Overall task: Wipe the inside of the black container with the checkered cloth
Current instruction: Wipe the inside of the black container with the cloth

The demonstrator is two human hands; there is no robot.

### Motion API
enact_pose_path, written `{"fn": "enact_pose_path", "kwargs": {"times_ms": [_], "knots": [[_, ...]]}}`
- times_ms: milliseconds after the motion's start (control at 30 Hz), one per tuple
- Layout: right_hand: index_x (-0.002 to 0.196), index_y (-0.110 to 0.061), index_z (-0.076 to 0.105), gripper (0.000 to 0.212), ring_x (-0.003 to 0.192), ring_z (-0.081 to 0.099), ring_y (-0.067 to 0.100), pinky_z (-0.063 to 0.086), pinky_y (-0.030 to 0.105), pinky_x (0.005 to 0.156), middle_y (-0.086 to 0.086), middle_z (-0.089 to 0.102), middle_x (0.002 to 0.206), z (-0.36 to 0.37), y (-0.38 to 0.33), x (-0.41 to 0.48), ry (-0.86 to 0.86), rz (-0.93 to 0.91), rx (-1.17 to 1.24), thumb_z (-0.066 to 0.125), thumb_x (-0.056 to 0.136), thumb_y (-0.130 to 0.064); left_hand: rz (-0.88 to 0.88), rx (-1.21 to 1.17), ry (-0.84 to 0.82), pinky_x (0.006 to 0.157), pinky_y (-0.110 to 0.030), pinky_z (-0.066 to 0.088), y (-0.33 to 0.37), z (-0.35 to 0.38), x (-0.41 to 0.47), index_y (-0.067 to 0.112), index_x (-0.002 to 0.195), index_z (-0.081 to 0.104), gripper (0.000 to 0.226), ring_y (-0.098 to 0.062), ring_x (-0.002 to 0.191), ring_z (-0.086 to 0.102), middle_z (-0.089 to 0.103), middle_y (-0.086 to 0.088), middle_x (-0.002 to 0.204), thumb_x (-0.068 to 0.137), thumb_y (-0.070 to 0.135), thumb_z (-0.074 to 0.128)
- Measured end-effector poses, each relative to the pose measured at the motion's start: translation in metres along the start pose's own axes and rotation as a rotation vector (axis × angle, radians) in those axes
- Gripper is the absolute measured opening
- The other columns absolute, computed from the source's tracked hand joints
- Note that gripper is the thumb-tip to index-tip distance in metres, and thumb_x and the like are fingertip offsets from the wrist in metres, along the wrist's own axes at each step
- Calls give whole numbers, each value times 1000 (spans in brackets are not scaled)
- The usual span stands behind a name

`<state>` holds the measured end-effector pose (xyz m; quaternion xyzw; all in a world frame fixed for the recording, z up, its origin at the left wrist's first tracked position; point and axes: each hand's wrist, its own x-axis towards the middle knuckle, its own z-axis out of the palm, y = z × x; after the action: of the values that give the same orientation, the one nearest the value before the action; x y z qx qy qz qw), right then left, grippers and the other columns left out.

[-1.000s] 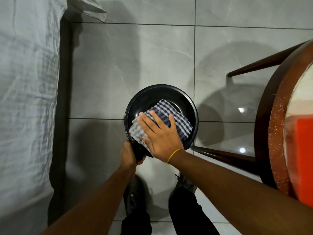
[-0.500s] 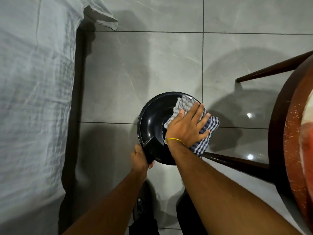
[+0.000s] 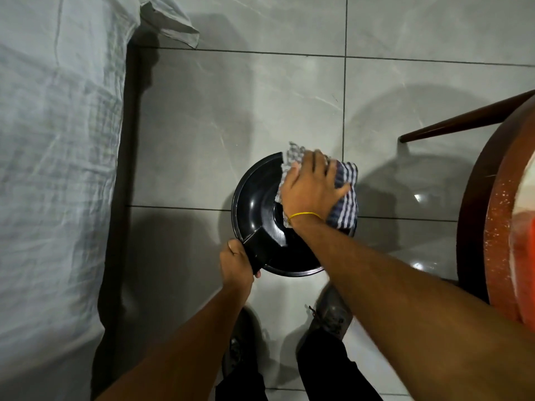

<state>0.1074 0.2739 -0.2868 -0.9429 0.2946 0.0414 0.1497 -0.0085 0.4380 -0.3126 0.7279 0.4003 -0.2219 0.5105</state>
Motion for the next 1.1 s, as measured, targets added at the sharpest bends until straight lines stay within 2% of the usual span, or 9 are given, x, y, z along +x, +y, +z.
{"fn": "enact_pose_path", "kwargs": {"times_ms": [133, 233, 333, 433, 600, 667, 733, 933, 1100], "knots": [[158, -24, 54, 59, 157, 40, 29, 27, 73, 121, 0, 52, 165, 1, -7, 10, -214, -579, -171, 36, 107, -47, 23, 41, -12, 35, -24, 34, 7, 5, 2, 9, 68, 44, 35, -27, 38, 51, 54, -16, 47, 98, 12, 26], [155, -25, 59, 60, 155, 44, 29, 25, 73, 120, 0, 56, 162, 5, -14, -3, -317, -981, -273, 38, 105, -50, -26, 36, 37, 40, -28, 41, 7, 2, 6, 4, 73, 49, 39, -29, 42, 53, 56, -22, 59, 103, 18, 28], [148, -25, 68, 53, 155, 46, 31, 23, 78, 122, 0, 63, 156, 13, -15, -29, -398, -1325, -300, 46, 106, -50, -97, -20, 72, 34, -22, 38, 4, 3, 10, 1, 81, 58, 44, -31, 52, 55, 62, -25, 78, 109, 21, 30], [142, -25, 72, 48, 155, 47, 30, 21, 78, 124, -3, 68, 149, 18, -11, -38, -437, -1460, -295, 45, 109, -49, -139, -67, 65, 34, -22, 37, 0, 4, 10, -9, 100, 67, 49, -29, 49, 56, 68, -36, 88, 112, 24, 33], [146, -28, 69, 51, 156, 46, 30, 21, 74, 125, -4, 64, 154, 18, -10, -19, -413, -1572, -304, 39, 112, -50, -125, -72, 92, 32, -26, 38, 2, 14, 3, -13, 88, 65, 55, -27, 30, 52, 69, -40, 76, 111, 19, 26], [151, -29, 65, 52, 159, 43, 31, 20, 71, 128, -2, 61, 160, 18, -8, -14, -380, -1506, -287, 40, 111, -51, -148, -98, 112, 31, -28, 40, 5, 19, 4, -12, 86, 64, 55, -27, 29, 52, 67, -37, 71, 110, 20, 27], [158, -31, 58, 56, 162, 37, 30, 15, 66, 130, -3, 51, 169, 18, -3, -12, -298, -1299, -270, 42, 109, -52, -163, -125, 128, 31, -31, 44, 9, 23, 5, -9, 80, 62, 51, -29, 29, 52, 66, -35, 71, 108, 19, 29], [165, -33, 45, 64, 168, 23, 29, 12, 65, 131, -6, 36, 178, 14, 8, -21, -19, -244, -62, 42, 105, -55, -200, -160, 103, 44, -39, 57, 12, 29, 0, -2, 82, 62, 41, -35, 56, 64, 69, -23, 78, 101, 21, 33], [170, -30, 34, 68, 171, 11, 32, 10, 73, 129, -4, 25, 182, 8, 14, -42, 64, 457, 110, 33, 107, -58, -176, -62, 108, 35, -27, 42, 8, 32, -6, 4, 70, 50, 40, -29, 50, 53, 54, -17, 66, 102, 20, 30]]}}
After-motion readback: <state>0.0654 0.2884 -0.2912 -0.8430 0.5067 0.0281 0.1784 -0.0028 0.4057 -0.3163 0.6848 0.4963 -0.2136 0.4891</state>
